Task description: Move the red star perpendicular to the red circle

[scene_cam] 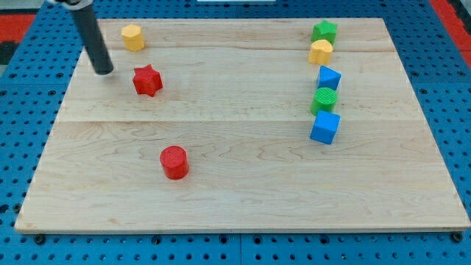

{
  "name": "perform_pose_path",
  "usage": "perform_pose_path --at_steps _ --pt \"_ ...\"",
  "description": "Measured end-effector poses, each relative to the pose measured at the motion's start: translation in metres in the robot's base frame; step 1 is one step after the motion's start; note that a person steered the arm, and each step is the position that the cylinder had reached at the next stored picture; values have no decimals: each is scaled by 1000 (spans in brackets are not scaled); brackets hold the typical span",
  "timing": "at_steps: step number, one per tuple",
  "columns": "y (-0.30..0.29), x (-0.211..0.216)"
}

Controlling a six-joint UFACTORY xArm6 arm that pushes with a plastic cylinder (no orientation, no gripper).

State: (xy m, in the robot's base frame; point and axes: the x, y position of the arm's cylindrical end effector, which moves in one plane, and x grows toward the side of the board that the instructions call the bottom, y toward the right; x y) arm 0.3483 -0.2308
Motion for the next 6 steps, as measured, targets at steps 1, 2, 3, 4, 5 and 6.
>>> perform_pose_path --at_steps 1,2,3,4,5,6 --pt "95 2" --pt "145 1" --pt "78 29" --pt "142 15" --pt "211 11" --pt "155 64"
